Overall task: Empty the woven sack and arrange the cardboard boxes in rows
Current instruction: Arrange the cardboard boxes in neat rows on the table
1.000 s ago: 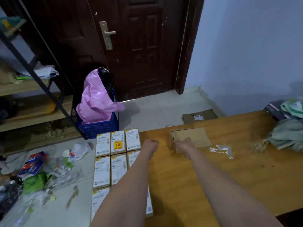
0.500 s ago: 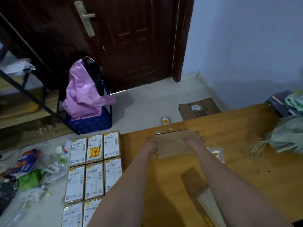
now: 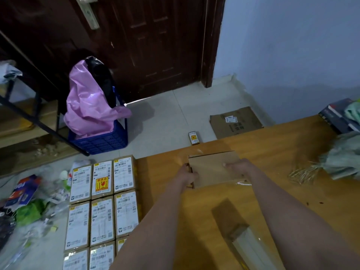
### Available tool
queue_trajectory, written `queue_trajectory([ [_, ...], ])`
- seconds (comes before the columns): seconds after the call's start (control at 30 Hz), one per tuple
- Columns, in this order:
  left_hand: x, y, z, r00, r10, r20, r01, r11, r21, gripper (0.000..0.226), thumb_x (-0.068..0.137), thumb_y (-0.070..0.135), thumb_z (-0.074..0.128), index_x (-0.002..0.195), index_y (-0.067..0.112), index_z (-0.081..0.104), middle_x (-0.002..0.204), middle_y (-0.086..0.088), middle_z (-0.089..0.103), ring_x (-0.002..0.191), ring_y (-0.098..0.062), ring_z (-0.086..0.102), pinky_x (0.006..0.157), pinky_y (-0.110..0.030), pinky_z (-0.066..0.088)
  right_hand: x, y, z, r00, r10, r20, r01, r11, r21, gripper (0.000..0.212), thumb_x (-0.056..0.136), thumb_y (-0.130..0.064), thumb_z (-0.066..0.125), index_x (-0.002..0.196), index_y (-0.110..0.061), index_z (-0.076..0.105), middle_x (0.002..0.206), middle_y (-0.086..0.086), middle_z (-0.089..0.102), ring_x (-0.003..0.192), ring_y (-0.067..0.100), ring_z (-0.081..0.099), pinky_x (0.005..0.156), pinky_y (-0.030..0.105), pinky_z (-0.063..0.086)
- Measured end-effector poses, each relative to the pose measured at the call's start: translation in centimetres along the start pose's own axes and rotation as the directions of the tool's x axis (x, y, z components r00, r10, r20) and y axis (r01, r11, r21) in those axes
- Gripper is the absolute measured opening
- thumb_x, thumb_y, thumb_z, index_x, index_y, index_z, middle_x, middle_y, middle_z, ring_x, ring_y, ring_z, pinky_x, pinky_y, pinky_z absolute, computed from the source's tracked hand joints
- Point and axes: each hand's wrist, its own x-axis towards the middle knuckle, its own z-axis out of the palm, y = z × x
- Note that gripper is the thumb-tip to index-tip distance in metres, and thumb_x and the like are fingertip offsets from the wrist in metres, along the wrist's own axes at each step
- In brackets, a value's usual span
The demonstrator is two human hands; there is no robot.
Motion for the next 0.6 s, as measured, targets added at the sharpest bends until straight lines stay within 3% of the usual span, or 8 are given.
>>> queue_trajectory([
  [0.13, 0.5, 0.2, 0.1, 0.998, 0.002, 0.058, 0.0, 0.999, -0.04, 0.086, 0.09, 0.013, 0.071, 0.156, 0.022, 0.016, 0.146, -0.012, 0.046, 0.114, -0.029, 0.058, 0.09, -0.039, 0.052, -0.2, -0.3, -2.5, 0.997, 0.065, 0.041, -0.065, 0.998, -0.001, 0.089, 0.076, -0.04, 0.083, 0.141, 0.004, 0.041, 0.146, 0.019, 0.045, 0.132, 0.038, 0.046, 0.103, 0.049, 0.043],
  [0.23, -0.2, 0.6, -0.8, 0.997, -0.018, 0.069, 0.021, 0.999, -0.05, 0.088, 0.09, 0.016, 0.071, 0.155, 0.017, 0.012, 0.142, -0.016, 0.049, 0.106, -0.027, 0.06, 0.087, -0.036, 0.052, -0.9, -1.3, -3.1, 0.989, 0.081, 0.124, -0.082, 0.997, 0.001, 0.089, 0.073, -0.038, 0.084, 0.14, 0.004, 0.042, 0.146, 0.02, 0.045, 0.133, 0.038, 0.045, 0.11, 0.053, 0.037],
  [0.3, -0.8, 1.1, -2.1, 0.995, -0.048, 0.085, 0.052, 0.998, -0.041, 0.061, 0.089, 0.02, 0.071, 0.139, 0.016, 0.036, 0.126, -0.013, 0.058, 0.111, -0.03, 0.06, 0.085, -0.034, 0.051, -1.8, -2.2, -3.2, 0.983, 0.088, 0.159, -0.091, 0.996, 0.011, 0.087, 0.072, -0.038, 0.085, 0.137, 0.003, 0.044, 0.14, 0.02, 0.05, 0.129, 0.037, 0.049, 0.11, 0.052, 0.037],
  [0.33, -1.2, 1.2, -2.9, 0.992, -0.059, 0.111, 0.062, 0.998, -0.026, 0.038, 0.089, 0.022, 0.072, 0.117, 0.015, 0.047, 0.112, -0.01, 0.061, 0.107, -0.029, 0.06, 0.085, -0.033, 0.051, -2.5, -2.8, -3.2, 0.98, 0.082, 0.181, -0.087, 0.996, 0.022, 0.086, 0.071, -0.037, 0.086, 0.136, 0.003, 0.045, 0.137, 0.019, 0.053, 0.125, 0.037, 0.052, 0.109, 0.051, 0.039],
  [0.4, -1.8, 1.1, -4.8, 0.985, -0.055, 0.161, 0.059, 0.998, -0.018, 0.027, 0.087, 0.023, 0.074, 0.103, 0.012, 0.055, 0.104, -0.006, 0.061, 0.099, -0.026, 0.061, 0.091, -0.036, 0.051, -3.5, -3.6, -2.8, 0.976, 0.039, 0.216, -0.06, 0.994, 0.092, 0.08, 0.072, -0.033, 0.086, 0.134, 0.001, 0.048, 0.128, 0.016, 0.059, 0.115, 0.033, 0.058, 0.097, 0.047, 0.05],
  [0.47, -1.9, 0.7, -6.7, 0.992, 0.016, 0.129, -0.012, 0.999, -0.031, 0.046, 0.083, 0.017, 0.078, 0.12, 0.016, 0.051, 0.12, -0.005, 0.061, 0.103, -0.025, 0.06, 0.097, -0.042, 0.051, -4.6, -4.3, -2.0, 0.961, -0.038, 0.275, -0.013, 0.983, 0.184, 0.07, 0.076, -0.02, 0.083, 0.135, -0.006, 0.049, 0.118, 0.01, 0.063, 0.106, 0.026, 0.061, 0.081, 0.038, 0.053],
  [0.53, -2.6, 0.3, -8.7, 0.994, 0.102, 0.037, -0.099, 0.992, -0.08, 0.065, 0.079, 0.004, 0.079, 0.129, 0.025, 0.043, 0.126, -0.004, 0.057, 0.112, -0.026, 0.055, 0.097, -0.045, 0.05, -5.6, -4.7, -0.7, 0.94, -0.117, 0.32, 0.048, 0.975, 0.215, 0.075, 0.077, -0.005, 0.079, 0.142, -0.016, 0.043, 0.117, 0.003, 0.063, 0.109, 0.025, 0.059, 0.082, 0.039, 0.051],
  [0.6, -3.2, -0.4, -10.5, 0.979, 0.201, -0.035, -0.204, 0.972, -0.119, 0.064, 0.077, -0.008, 0.075, 0.123, 0.027, 0.048, 0.126, -0.003, 0.054, 0.117, -0.027, 0.052, 0.095, -0.047, 0.052, -6.3, -5.1, 0.5, 0.928, -0.172, 0.329, 0.093, 0.966, 0.241, 0.086, 0.08, 0.008, 0.073, 0.148, -0.028, 0.035, 0.126, 0.004, 0.058, 0.111, 0.027, 0.056, 0.086, 0.047, 0.049],
])
